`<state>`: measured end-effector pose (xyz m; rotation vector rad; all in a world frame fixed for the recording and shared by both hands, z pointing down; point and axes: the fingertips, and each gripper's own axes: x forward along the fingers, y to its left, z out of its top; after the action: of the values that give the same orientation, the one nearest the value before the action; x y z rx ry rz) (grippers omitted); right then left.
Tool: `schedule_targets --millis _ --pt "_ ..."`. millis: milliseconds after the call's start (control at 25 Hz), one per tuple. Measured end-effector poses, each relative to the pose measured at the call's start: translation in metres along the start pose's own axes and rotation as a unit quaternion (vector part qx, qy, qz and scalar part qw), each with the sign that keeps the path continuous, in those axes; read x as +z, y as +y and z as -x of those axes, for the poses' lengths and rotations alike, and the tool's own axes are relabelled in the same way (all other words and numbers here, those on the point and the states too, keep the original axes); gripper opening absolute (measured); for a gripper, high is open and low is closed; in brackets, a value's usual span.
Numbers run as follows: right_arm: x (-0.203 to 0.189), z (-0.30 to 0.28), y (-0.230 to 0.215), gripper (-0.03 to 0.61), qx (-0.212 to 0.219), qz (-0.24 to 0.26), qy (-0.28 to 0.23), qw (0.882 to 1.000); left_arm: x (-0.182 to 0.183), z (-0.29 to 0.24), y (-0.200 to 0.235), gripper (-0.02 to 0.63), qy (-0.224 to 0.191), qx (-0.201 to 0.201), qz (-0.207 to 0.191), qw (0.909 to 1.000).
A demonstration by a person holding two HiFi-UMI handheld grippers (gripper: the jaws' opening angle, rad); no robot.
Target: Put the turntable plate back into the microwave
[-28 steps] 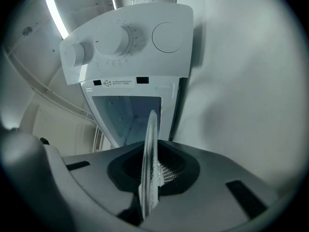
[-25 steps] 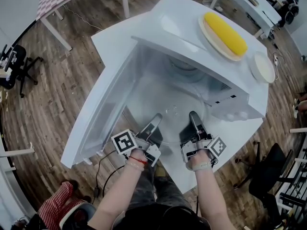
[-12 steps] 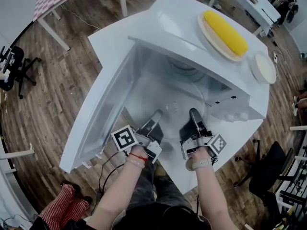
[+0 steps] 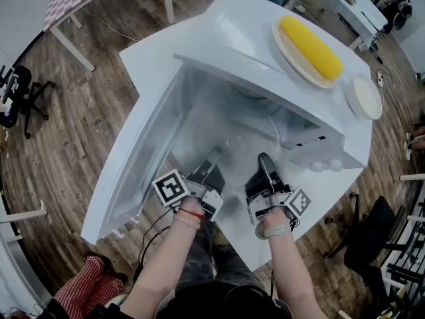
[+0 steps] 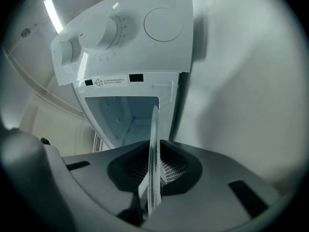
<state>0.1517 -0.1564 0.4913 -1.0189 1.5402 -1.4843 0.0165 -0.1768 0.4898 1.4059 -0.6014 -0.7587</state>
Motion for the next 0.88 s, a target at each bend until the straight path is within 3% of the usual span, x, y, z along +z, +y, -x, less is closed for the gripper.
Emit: schedule_targets --millis 880 --pt "-0.03 0.001 0.0 0.041 0.008 -0.03 0.038 0.999 0.01 -0.029 0.002 0.031 -0.022 -0.008 0.01 0.9997"
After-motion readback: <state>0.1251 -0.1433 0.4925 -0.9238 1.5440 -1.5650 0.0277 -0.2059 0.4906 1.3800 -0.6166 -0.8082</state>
